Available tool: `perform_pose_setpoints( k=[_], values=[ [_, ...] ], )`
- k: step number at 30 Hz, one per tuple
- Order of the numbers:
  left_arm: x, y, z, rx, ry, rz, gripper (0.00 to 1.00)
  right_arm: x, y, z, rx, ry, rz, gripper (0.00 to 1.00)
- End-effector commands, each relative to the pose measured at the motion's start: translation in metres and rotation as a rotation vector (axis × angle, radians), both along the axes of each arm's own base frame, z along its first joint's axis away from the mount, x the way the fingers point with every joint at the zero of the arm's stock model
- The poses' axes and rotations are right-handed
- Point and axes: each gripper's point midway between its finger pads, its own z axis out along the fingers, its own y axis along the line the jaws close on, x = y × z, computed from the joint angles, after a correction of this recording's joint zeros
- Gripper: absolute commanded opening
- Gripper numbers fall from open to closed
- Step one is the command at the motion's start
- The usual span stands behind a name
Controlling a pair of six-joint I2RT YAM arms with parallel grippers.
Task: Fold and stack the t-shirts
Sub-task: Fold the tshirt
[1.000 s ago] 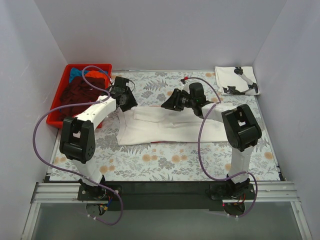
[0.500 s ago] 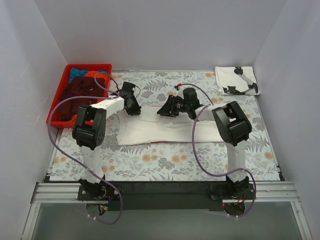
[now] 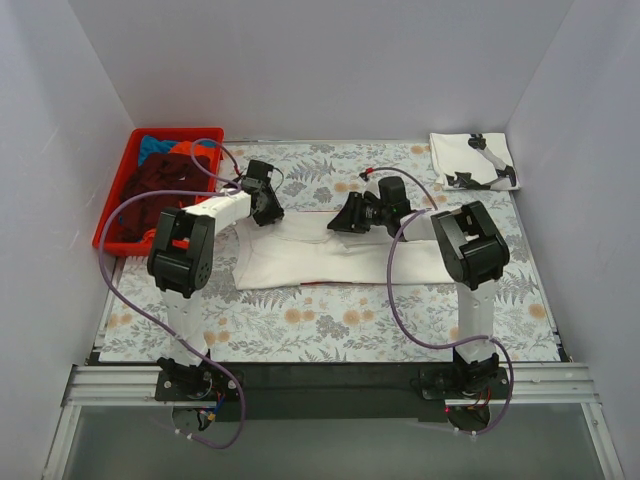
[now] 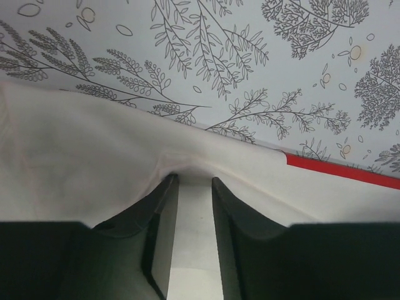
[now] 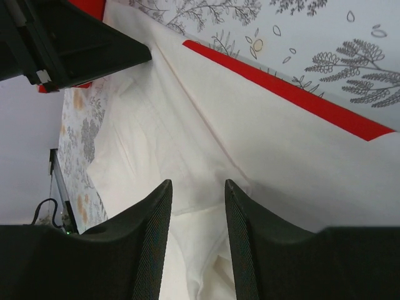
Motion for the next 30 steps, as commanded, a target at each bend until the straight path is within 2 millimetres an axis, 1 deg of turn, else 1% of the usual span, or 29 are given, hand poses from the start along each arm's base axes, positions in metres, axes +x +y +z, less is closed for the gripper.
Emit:
perform_pose_setpoints(
  k=[1, 2, 3, 4, 5, 6, 7, 8, 9, 10, 11, 12, 13, 14, 15, 16, 17, 18, 19, 21, 22, 23, 25, 26, 29, 30],
  values=[
    [0.007, 0.017, 0.038, 0.068, -0.073, 0.022, 0.30, 0.006, -0.006, 0.050, -0.008, -0.177, 0.031, 0.46],
    [0.006, 0.015, 0.055, 0.062, -0.103, 0.020, 0.33, 0.002, -0.011, 0.060, -0.029, -0.177, 0.027, 0.47],
    [0.004, 0.014, 0.066, 0.060, -0.123, 0.012, 0.36, -0.001, -0.015, 0.062, -0.053, -0.186, 0.024, 0.47],
    [0.002, 0.013, 0.075, 0.058, -0.137, 0.012, 0.43, -0.003, -0.020, 0.062, -0.080, -0.191, 0.016, 0.47],
    [-0.005, 0.012, 0.092, 0.061, -0.169, 0.011, 0.46, -0.006, -0.030, 0.068, -0.132, -0.234, -0.002, 0.47],
    [-0.010, 0.011, 0.100, 0.059, -0.182, 0.013, 0.47, -0.015, -0.038, 0.059, -0.185, -0.198, -0.003, 0.47],
    [-0.016, 0.011, 0.105, 0.062, -0.189, 0.017, 0.48, -0.021, -0.046, 0.056, -0.225, -0.191, -0.008, 0.47],
    [-0.028, 0.011, 0.104, 0.075, -0.178, 0.017, 0.52, -0.024, -0.059, 0.057, -0.291, -0.232, -0.025, 0.47],
    [-0.037, 0.012, 0.117, 0.068, -0.201, 0.024, 0.52, -0.036, -0.069, 0.048, -0.347, -0.189, -0.024, 0.47],
    [-0.045, 0.013, 0.120, 0.058, -0.200, 0.044, 0.52, -0.035, -0.079, 0.047, -0.396, -0.211, -0.053, 0.47],
    [-0.055, 0.013, 0.119, 0.063, -0.187, 0.050, 0.52, -0.048, -0.091, 0.044, -0.444, -0.207, -0.046, 0.47],
    [-0.070, 0.017, 0.117, 0.061, -0.176, 0.056, 0.52, -0.055, -0.098, 0.042, -0.475, -0.201, -0.049, 0.47],
    [-0.078, 0.019, 0.115, 0.055, -0.166, 0.075, 0.52, -0.063, -0.110, 0.035, -0.528, -0.179, -0.064, 0.46],
    [-0.087, 0.020, 0.109, 0.061, -0.150, 0.073, 0.52, -0.067, -0.116, 0.041, -0.544, -0.193, -0.074, 0.46],
    [-0.094, 0.022, 0.105, 0.063, -0.141, 0.075, 0.52, -0.077, -0.122, 0.034, -0.568, -0.183, -0.067, 0.45],
    [-0.106, 0.027, 0.095, 0.069, -0.117, 0.080, 0.52, -0.080, -0.125, 0.035, -0.574, -0.187, -0.066, 0.45],
    [-0.111, 0.028, 0.091, 0.067, -0.108, 0.085, 0.52, -0.085, -0.123, 0.041, -0.555, -0.199, -0.055, 0.43],
    [-0.115, 0.030, 0.085, 0.068, -0.096, 0.086, 0.50, -0.089, -0.120, 0.041, -0.536, -0.199, -0.034, 0.42],
    [-0.124, 0.031, 0.075, 0.069, -0.071, 0.080, 0.50, -0.096, -0.112, 0.045, -0.490, -0.200, 0.015, 0.41],
    [-0.128, 0.032, 0.068, 0.069, -0.060, 0.078, 0.47, -0.100, -0.104, 0.044, -0.449, -0.189, 0.055, 0.40],
    [-0.133, 0.035, 0.060, 0.082, -0.046, 0.081, 0.47, -0.103, -0.099, 0.043, -0.424, -0.175, 0.076, 0.40],
    [-0.134, 0.036, 0.056, 0.087, -0.044, 0.086, 0.45, -0.104, -0.098, 0.038, -0.423, -0.158, 0.083, 0.37],
    [-0.136, 0.040, 0.049, 0.099, -0.035, 0.094, 0.43, -0.107, -0.098, 0.028, -0.423, -0.143, 0.091, 0.37],
    [-0.141, 0.044, 0.042, 0.115, -0.022, 0.103, 0.43, -0.108, -0.099, 0.022, -0.429, -0.132, 0.093, 0.36],
    [-0.149, 0.050, 0.030, 0.139, 0.007, 0.117, 0.43, -0.112, -0.102, 0.012, -0.444, -0.105, 0.093, 0.35],
    [-0.151, 0.051, 0.027, 0.142, 0.015, 0.121, 0.43, -0.113, -0.102, 0.012, -0.443, -0.104, 0.093, 0.35]
  ],
)
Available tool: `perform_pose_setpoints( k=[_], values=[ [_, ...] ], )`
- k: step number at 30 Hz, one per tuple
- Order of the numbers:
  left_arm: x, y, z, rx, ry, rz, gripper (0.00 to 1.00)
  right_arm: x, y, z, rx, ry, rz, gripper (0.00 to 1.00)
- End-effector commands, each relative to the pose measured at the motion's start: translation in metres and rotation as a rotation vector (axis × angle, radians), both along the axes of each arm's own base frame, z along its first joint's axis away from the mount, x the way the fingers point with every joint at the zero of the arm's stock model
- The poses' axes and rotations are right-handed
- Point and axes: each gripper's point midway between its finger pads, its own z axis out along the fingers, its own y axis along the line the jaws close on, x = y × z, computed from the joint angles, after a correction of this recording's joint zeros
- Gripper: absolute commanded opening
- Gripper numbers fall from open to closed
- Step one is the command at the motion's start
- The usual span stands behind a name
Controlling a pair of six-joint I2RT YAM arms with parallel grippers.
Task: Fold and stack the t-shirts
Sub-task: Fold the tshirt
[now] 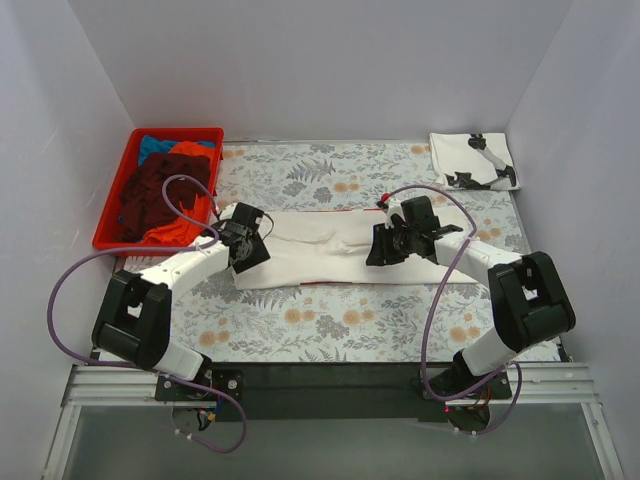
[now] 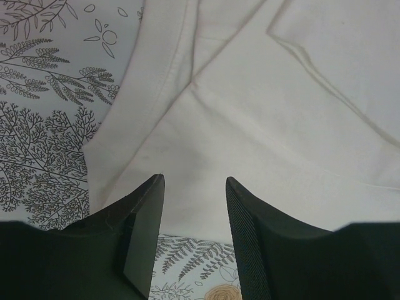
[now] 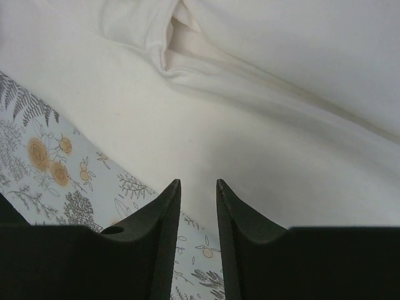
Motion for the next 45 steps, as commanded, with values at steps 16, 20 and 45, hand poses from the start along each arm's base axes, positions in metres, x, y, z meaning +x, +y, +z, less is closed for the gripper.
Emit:
perform_pose_setpoints(
  k=[16, 20, 45],
  values=[
    [0.002, 0.019, 0.044, 0.064, -0.233, -0.098, 0.50, 0.079, 0.076, 0.045, 0.324, 0.020, 0.004, 0.42],
    [-0.006, 0.020, 0.055, 0.050, -0.298, -0.135, 0.51, 0.098, 0.087, 0.031, 0.345, 0.059, -0.014, 0.43],
    [-0.005, 0.029, 0.061, 0.076, -0.386, -0.120, 0.51, 0.124, 0.098, -0.017, 0.327, 0.128, -0.046, 0.41]
  ],
)
